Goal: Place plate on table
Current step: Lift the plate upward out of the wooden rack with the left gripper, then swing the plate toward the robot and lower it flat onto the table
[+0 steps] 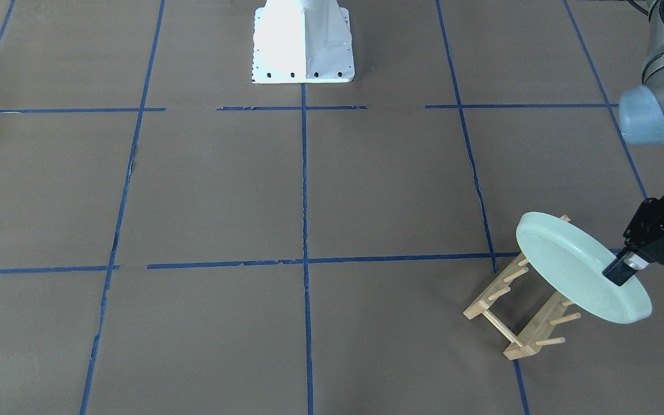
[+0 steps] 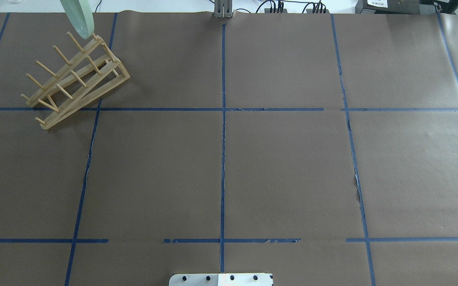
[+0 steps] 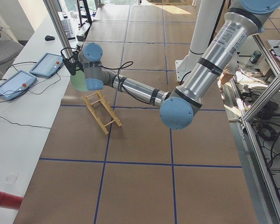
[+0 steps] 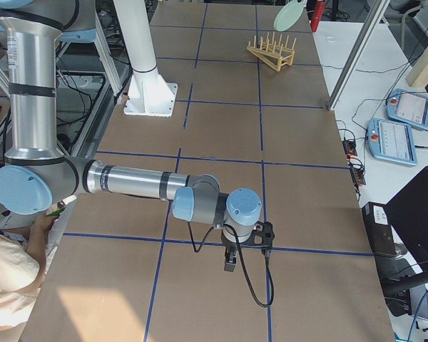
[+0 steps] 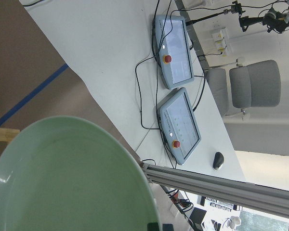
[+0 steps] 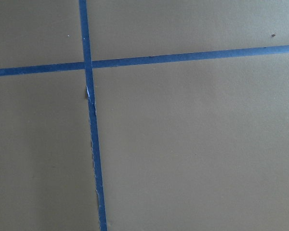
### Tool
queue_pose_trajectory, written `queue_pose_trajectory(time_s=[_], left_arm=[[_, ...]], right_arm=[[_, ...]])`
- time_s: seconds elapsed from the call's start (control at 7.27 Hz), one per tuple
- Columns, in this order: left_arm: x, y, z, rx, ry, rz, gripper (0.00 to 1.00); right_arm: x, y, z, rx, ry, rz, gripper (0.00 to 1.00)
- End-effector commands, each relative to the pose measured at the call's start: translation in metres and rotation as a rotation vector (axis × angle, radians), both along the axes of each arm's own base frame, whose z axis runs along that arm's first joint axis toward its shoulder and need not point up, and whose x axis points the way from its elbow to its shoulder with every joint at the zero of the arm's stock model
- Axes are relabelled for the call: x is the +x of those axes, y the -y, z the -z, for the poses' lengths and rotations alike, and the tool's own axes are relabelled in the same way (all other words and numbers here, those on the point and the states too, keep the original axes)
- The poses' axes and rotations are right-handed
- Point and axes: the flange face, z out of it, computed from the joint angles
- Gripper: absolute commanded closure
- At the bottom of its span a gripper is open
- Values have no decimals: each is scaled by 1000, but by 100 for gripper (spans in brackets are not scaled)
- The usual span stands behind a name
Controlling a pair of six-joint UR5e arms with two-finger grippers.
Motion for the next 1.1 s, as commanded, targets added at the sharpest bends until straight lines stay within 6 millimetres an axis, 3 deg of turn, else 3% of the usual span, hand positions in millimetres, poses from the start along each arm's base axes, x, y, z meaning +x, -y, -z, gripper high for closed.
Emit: queue_pose_trajectory(time_s=[0.0,0.14,0.28,0.41,0.69,0.83,0.96], left_arm=[[68,-13,79,-107,38,-99,100],[123,-22,99,-144,94,-157,100],[199,-42,104,-166,227,-188,100],[261,-65,104,-170,389,-229,100],[349,-110,87,-211,629,-355,100],[393,-121,77,-228,786,-418,100],[424,-137,57,-227,904,-463,100]], right_arm=[[0,0,0,0,0,0,0],[0,0,0,0,0,0,0],[0,0,0,0,0,0,0],[0,0,0,0,0,0,0],[0,0,0,0,0,0,0],[0,0,0,0,0,0,0],[0,0,0,0,0,0,0]])
